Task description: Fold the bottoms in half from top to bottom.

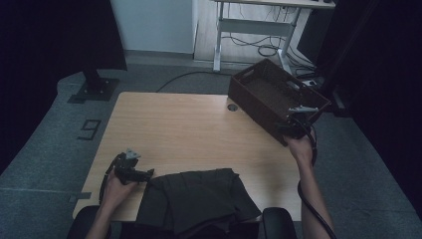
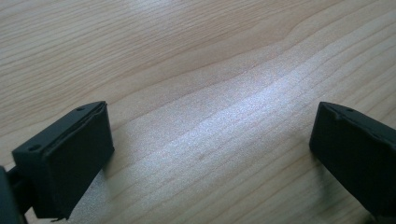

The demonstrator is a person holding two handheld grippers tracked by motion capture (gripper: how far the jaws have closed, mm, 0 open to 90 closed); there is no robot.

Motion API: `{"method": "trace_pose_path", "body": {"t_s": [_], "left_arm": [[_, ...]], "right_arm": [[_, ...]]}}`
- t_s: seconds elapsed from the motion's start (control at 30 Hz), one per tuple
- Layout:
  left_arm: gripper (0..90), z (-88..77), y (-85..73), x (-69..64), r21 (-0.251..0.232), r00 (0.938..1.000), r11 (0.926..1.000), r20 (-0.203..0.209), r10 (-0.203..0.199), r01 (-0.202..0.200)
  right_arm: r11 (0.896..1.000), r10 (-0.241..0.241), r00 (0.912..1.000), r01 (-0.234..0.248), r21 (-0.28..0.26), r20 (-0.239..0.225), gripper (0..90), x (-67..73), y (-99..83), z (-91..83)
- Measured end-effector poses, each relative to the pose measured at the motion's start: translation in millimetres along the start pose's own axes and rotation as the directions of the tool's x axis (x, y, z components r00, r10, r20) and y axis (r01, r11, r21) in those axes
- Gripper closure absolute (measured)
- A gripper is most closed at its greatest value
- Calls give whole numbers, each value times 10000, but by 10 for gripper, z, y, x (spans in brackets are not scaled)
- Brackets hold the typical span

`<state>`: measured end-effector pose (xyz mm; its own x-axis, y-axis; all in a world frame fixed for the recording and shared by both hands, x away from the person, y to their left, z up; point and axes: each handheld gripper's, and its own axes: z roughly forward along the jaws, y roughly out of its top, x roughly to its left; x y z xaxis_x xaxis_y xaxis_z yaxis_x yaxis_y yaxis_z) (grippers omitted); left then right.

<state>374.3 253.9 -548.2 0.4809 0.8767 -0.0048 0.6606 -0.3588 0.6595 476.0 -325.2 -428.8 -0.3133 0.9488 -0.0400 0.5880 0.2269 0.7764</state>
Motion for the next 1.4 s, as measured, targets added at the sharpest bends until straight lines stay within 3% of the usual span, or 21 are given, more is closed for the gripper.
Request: {"method": "trace_pose_path", "body": {"t_s": [0.37, 0.7, 1.0, 1.1, 1.2, 1.4], "left_arm": [[0, 0, 0, 0, -4, 10000, 10000, -2, 1, -1], [0, 0, 0, 0, -6, 10000, 10000, -2, 1, -1], [0, 0, -1, 0, -5, 10000, 10000, -2, 0, 0], [0, 0, -1, 0, -4, 10000, 10000, -3, 2, -2], [0, 0, 0, 0, 1, 10000, 10000, 0, 1, -1], [0, 0, -2, -5, -2, 10000, 10000, -8, -12, 12]], "right_arm": [[9987, 348, 9975, -371, 351, 618, 337, -146, -24, 79], [9957, 698, 9967, -722, 586, 407, 322, -169, -73, 130], [9932, 919, 9926, -857, 791, -789, 550, -55, -58, 78], [9939, 732, 9937, -657, 880, -848, 594, 17, -48, 80], [9928, 876, 9901, -778, 909, -1094, 684, 58, -43, 81], [9934, 846, 9855, -720, 891, -1471, 762, 149, -49, 92]]}}
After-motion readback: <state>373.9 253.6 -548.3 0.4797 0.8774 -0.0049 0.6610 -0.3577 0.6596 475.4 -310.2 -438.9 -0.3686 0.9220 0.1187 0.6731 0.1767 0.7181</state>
